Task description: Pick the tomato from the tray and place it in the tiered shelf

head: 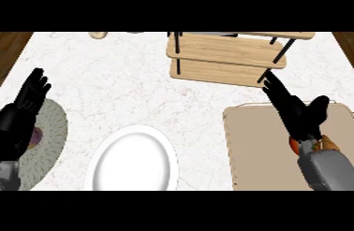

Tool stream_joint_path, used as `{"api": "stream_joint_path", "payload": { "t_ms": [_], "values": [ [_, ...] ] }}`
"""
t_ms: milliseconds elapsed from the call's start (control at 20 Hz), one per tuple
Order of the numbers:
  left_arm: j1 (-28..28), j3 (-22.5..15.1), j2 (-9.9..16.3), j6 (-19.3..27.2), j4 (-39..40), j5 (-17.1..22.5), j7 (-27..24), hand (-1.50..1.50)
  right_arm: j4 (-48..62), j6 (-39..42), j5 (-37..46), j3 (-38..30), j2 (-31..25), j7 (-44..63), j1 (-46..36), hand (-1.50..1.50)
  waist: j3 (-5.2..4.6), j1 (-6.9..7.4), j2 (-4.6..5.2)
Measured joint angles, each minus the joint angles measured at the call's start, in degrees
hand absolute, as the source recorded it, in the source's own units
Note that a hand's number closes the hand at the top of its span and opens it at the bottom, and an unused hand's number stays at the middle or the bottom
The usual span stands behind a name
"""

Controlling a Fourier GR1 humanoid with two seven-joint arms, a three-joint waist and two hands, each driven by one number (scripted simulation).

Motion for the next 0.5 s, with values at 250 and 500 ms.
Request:
{"api": "stream_joint_path", "payload": {
  "t_ms": [250, 500],
  "values": [
    [3.70, 0.35, -2.67, 1.13, 3.93, 2.25, 3.62, 0.00, -2.38, -5.70, -1.58, -10.95, -2.86, -9.77, 7.14, 1.50, -0.15, -3.76, -1.25],
    [7.88, -0.02, -6.39, 0.83, 8.09, 6.10, 6.70, 0.00, 3.64, -11.72, -3.99, -23.08, -5.17, -13.54, 17.35, -1.50, -0.28, -6.42, -1.06]
  ]
}}
